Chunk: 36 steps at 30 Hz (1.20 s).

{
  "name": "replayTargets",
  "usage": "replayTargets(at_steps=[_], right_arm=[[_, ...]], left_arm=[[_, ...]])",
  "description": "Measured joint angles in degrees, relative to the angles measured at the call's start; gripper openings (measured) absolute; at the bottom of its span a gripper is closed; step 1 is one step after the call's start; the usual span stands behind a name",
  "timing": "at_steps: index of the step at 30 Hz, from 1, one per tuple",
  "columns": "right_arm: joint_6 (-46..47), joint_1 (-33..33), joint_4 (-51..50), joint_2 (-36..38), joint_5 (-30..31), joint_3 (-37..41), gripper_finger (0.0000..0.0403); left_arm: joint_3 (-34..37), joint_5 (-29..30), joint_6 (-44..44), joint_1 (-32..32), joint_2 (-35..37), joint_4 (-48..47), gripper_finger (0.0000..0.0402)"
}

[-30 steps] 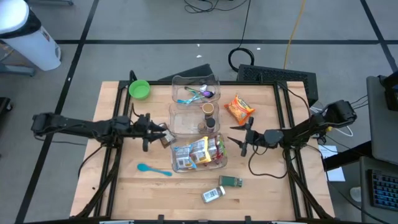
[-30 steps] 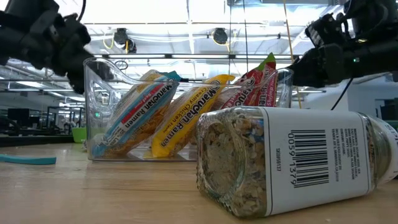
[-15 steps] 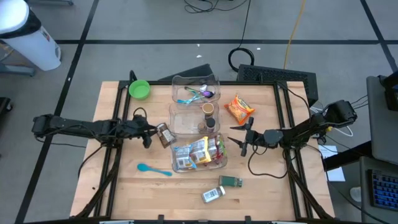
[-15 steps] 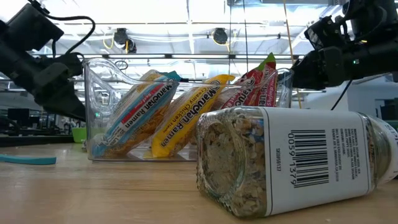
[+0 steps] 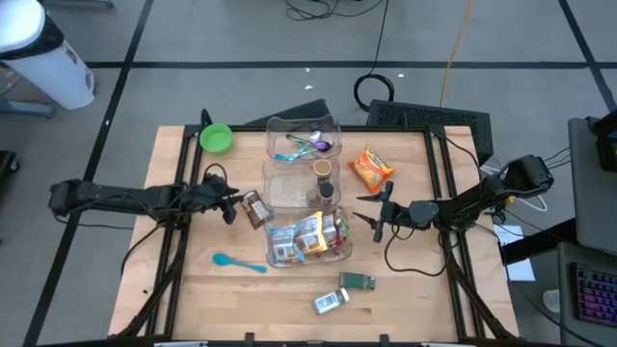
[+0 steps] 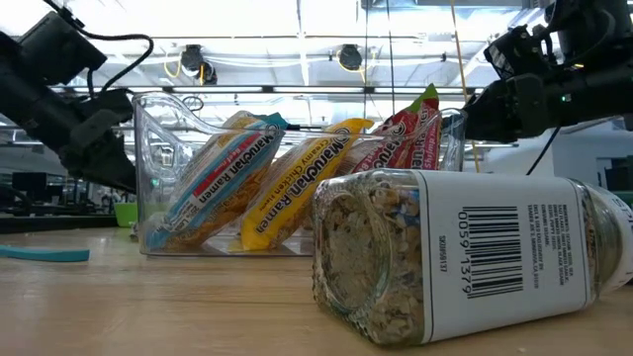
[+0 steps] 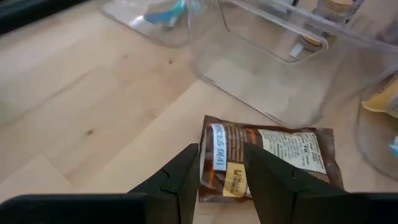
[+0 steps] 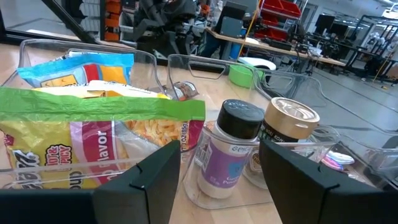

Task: Pick & Place Food Item
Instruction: Put the orange seasoning packet into the middle transparent bin

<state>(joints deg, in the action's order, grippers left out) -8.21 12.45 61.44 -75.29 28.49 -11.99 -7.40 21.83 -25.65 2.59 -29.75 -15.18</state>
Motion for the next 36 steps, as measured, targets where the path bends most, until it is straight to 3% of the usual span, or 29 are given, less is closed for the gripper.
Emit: replayTargets(at_steps=[8, 28, 31, 36], right_arm=[[0.0, -1.1, 0.0, 0.0, 0.0, 0.0, 0.0212], [0.0, -2.7, 0.1, 0.0, -0.2, 0.0, 0.0212], [0.0, -2.7, 0.1, 0.0, -0.2, 0.0, 0.0212], [0.0, -2.7, 0.1, 0.0, -0.2, 0.0, 0.0212]], left_arm=[[0.1, -4.5, 0.6, 4.6, -4.6, 1.2, 0.0136], [0.1, -14.4, 5.8, 12.0, -22.9, 16.2, 0.0134], [0.1, -14.7, 5.7, 12.4, -24.7, 16.9, 0.0113], [0.1, -14.6, 5.9, 12.6, -26.7, 18.9, 0.0043]])
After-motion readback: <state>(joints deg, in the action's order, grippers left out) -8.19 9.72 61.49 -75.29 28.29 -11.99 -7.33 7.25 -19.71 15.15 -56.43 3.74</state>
